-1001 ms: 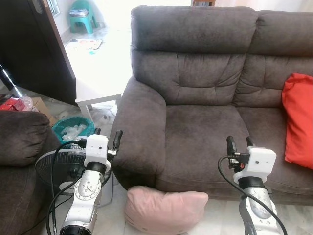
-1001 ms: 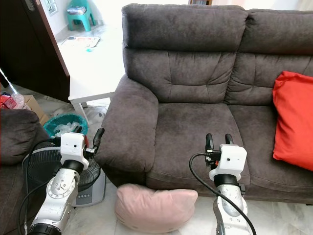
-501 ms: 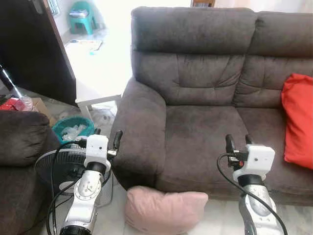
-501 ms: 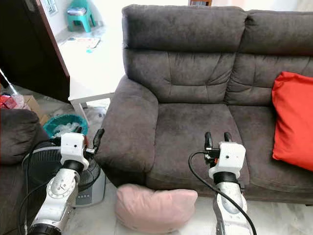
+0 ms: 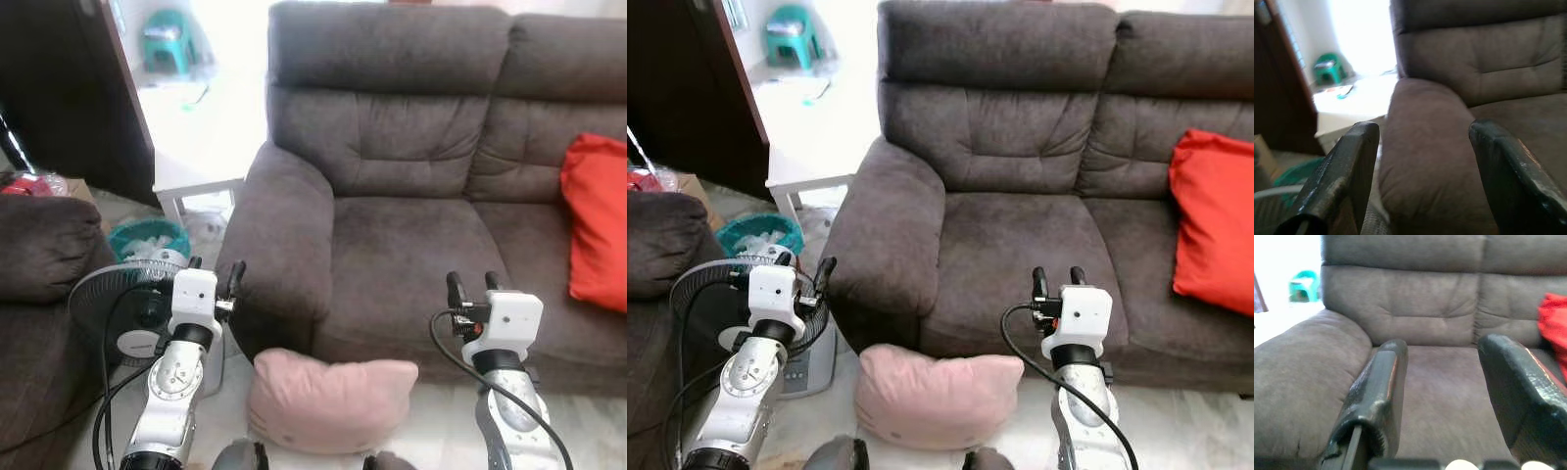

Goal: Move the pillow to the sofa from floor

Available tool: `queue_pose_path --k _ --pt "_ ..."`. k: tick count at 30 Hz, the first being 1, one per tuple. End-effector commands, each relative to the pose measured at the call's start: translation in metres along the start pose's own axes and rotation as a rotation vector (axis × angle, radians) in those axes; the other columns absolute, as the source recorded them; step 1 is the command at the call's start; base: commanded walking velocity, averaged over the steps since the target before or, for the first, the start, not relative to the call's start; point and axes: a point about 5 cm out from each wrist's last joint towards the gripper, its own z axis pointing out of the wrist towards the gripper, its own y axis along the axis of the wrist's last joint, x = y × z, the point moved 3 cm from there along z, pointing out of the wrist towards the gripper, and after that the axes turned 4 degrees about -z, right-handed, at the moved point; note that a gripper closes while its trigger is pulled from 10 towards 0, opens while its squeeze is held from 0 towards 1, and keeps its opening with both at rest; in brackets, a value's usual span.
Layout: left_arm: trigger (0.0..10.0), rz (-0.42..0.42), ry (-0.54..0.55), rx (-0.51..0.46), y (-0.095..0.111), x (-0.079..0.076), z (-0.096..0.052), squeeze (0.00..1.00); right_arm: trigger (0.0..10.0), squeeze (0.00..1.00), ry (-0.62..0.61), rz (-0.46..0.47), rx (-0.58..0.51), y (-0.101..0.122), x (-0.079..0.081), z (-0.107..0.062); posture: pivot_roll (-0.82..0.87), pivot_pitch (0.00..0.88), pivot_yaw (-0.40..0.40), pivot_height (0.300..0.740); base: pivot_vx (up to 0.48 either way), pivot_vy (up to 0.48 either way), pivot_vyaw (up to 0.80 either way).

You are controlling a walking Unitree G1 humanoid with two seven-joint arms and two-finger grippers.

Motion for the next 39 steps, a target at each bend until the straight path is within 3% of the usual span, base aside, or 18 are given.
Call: queue_pose_path --k 1,27,35,39 --pt "10.0 -0.001 -0.012 0.000 0.0010 -0.0040 0.0000 0.00 10.0 0.00 0.000 -0.008 0.010 -0.0011 -0.0008 0.0023 -0.01 0.026 -0.008 0.638 0.000 0.000 0.00" --pt "10.0 -0.003 -0.004 0.010 -0.0010 -0.0023 -0.0001 0.00 10.0 0.00 0.024 -0.006 0.021 -0.0030 0.0050 0.0048 -0.01 0.027 -0.008 0.638 0.000 0.000 0.00" --pt "10.0 -0.005 -0.003 0.012 -0.0016 -0.0025 0.0001 0.00 10.0 0.00 0.037 -0.011 0.029 -0.0047 0.0062 0.0046 -0.01 0.027 -0.007 0.583 0.000 0.000 0.00" --pt "10.0 -0.006 -0.002 0.012 -0.0015 -0.0023 0.0002 0.00 10.0 0.00 0.041 -0.009 0.017 -0.0034 0.0070 0.0044 -0.01 0.027 -0.007 0.583 0.000 0.000 0.00"
